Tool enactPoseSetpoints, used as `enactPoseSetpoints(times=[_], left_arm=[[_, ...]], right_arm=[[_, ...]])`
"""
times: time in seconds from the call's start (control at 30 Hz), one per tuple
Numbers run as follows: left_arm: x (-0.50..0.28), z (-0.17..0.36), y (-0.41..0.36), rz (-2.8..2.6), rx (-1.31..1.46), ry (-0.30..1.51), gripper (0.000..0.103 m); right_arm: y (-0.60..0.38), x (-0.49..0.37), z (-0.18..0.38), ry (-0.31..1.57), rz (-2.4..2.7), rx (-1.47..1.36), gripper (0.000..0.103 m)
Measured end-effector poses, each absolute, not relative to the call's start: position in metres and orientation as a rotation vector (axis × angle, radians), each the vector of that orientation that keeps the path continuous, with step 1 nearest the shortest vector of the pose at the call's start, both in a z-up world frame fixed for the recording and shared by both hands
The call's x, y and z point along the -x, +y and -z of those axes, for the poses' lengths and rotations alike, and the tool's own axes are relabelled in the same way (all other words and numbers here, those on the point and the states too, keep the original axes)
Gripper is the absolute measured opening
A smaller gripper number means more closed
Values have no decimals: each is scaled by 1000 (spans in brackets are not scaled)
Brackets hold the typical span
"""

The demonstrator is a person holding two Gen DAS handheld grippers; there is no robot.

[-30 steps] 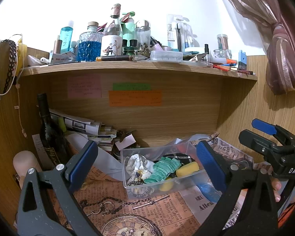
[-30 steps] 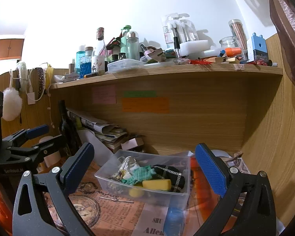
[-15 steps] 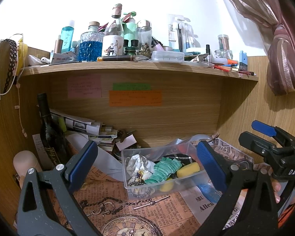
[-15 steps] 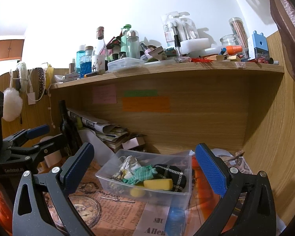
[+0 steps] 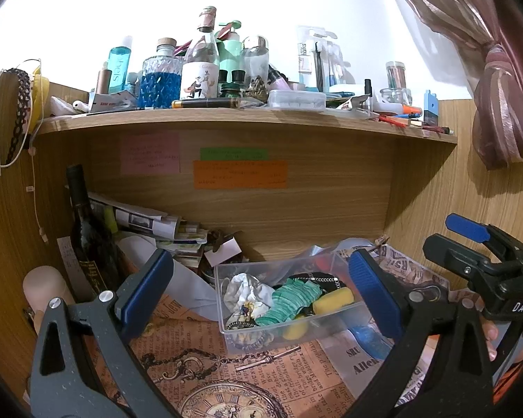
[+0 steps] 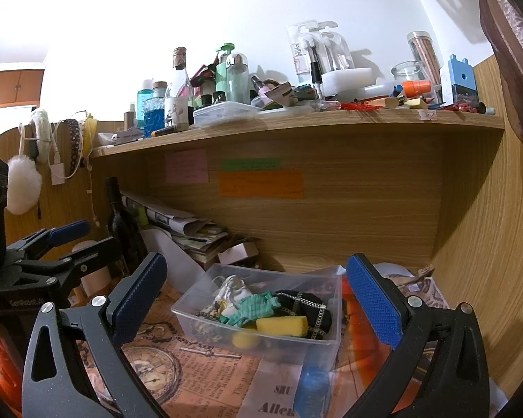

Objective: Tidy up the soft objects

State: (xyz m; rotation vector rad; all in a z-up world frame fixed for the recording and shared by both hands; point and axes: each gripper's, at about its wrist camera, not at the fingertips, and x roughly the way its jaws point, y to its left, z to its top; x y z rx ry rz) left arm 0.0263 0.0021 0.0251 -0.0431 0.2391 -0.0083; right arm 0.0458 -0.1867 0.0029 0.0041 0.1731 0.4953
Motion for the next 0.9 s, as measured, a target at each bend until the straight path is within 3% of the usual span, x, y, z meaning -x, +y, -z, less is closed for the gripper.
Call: enactPoseSetpoints(times=[0.9], left_arm=[[-32, -19, 6, 30, 68, 264, 102]], right_arm=[[-181, -50, 2, 202, -496, -2, 103]])
